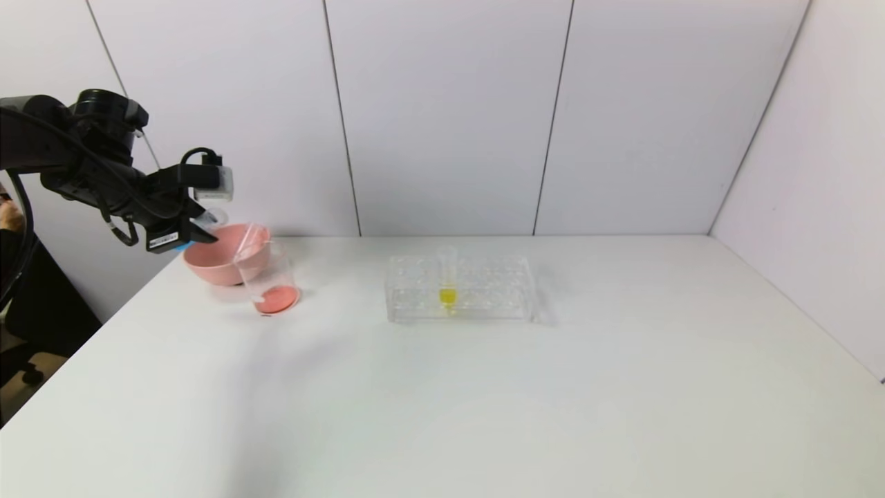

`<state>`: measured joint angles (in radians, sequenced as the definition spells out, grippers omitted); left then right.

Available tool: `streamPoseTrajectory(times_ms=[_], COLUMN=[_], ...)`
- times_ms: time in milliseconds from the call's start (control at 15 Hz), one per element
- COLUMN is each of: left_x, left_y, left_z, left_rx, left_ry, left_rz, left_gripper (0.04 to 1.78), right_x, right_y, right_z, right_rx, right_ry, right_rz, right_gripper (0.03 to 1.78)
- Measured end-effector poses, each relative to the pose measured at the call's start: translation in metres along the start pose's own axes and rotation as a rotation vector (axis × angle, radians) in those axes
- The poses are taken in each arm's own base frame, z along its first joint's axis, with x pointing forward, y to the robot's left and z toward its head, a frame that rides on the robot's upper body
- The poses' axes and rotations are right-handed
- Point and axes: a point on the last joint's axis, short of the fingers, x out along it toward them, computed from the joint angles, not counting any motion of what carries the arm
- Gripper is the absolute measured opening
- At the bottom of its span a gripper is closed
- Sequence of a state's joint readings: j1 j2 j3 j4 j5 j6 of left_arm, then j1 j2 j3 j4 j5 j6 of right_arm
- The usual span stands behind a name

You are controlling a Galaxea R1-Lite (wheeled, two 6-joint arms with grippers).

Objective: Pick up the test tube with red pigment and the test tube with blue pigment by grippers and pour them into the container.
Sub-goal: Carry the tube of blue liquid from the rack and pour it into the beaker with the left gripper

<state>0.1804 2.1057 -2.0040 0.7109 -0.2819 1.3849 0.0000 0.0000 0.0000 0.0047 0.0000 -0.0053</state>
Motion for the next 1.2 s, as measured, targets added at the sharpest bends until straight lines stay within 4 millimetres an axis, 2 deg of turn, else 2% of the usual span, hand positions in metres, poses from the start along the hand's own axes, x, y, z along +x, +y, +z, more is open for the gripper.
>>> streamPoseTrajectory(times_ms=[1200], left_x=[0.0026], left_y=[0.0003], left_z=[0.0078], left_rx=[0.019], left_ry=[0.063], left_rz=[0.015], left_gripper=[0.46], right_x=[0.0], right_y=[0.0], right_z=[0.0], right_rx=[0.0], right_ry=[0.0], right_rz=[0.0], right_gripper=[1.77])
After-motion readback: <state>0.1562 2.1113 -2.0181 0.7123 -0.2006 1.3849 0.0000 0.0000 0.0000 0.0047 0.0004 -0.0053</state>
